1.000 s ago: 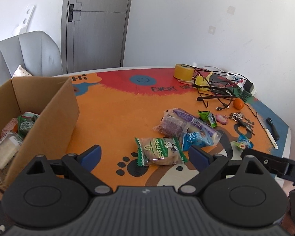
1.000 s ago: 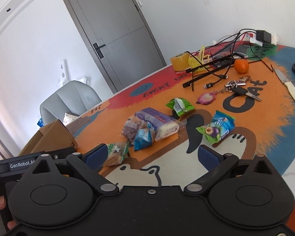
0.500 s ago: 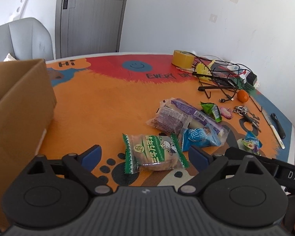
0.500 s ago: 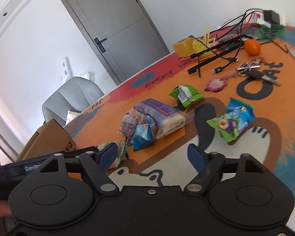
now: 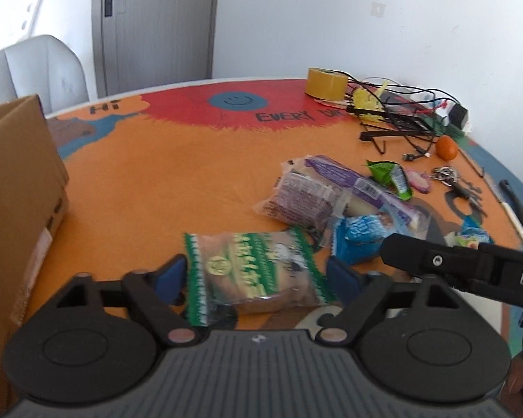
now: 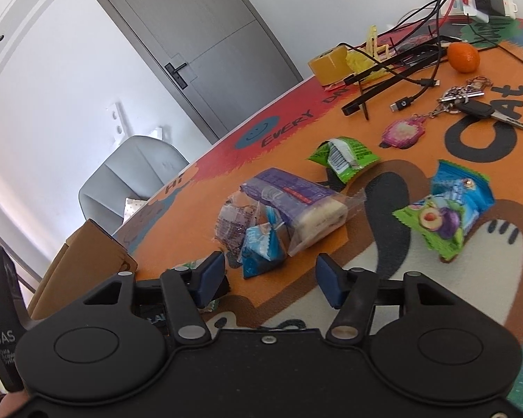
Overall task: Organize snacks
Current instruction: 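Grasp the green-labelled bread pack with the left tool while the right tool reaches the blue snack, then close the right tool on the small blue snack pack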
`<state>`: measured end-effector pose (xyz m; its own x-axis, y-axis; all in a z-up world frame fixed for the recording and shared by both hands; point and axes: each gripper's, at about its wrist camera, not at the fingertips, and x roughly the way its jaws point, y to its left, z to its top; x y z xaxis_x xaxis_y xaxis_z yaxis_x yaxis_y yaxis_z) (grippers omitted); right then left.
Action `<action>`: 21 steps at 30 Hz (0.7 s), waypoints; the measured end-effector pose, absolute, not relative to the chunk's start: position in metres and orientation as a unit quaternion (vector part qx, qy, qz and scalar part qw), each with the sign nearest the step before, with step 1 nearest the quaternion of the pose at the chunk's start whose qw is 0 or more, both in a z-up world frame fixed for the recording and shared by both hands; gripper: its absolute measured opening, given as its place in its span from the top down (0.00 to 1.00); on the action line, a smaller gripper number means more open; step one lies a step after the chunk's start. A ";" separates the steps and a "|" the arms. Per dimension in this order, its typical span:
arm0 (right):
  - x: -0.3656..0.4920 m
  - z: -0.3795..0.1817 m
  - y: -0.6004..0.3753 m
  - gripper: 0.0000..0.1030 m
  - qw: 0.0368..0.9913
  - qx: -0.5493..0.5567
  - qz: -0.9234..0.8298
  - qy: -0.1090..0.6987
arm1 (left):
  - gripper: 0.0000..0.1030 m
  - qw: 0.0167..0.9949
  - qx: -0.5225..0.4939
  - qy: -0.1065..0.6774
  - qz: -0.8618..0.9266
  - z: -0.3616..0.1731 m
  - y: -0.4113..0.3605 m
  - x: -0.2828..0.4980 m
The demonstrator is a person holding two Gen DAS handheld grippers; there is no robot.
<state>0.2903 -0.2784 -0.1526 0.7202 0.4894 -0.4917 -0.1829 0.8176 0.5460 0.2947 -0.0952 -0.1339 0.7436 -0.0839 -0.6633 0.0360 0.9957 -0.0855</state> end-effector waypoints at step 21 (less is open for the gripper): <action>0.305 -0.153 -0.253 0.74 0.912 0.209 0.146 0.320 | 0.52 0.936 -0.088 0.337 -0.050 -0.111 -0.060 0.282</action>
